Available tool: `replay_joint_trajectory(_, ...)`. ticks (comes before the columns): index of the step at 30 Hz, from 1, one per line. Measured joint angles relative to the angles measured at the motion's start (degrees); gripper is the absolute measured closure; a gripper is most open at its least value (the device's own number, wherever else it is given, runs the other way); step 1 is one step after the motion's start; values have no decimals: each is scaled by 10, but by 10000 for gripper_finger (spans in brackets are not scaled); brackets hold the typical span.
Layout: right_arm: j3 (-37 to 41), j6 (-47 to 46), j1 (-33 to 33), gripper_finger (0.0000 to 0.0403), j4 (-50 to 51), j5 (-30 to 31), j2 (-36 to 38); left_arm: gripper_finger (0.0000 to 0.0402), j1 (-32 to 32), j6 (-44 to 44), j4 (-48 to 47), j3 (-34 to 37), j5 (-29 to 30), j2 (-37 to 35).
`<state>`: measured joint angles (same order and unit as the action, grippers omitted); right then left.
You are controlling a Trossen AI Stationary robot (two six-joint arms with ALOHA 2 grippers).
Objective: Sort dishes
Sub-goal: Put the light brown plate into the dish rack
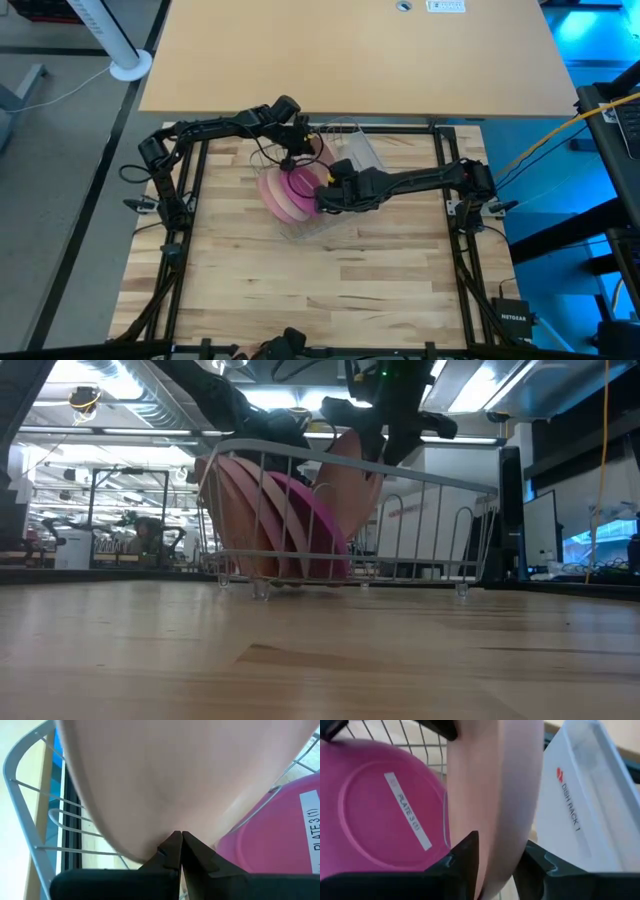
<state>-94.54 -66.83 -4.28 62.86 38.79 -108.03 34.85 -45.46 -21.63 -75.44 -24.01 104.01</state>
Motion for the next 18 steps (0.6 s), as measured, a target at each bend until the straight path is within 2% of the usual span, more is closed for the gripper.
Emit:
replay_joint_trajectory(10,0,-2,1,295,-4,-52,0,400,0,-1,-30,1,4,-11)
replay_joint_trajectory(18,0,43,1,295,-22,-52,0,400,0,-15,-70,1,9,-54)
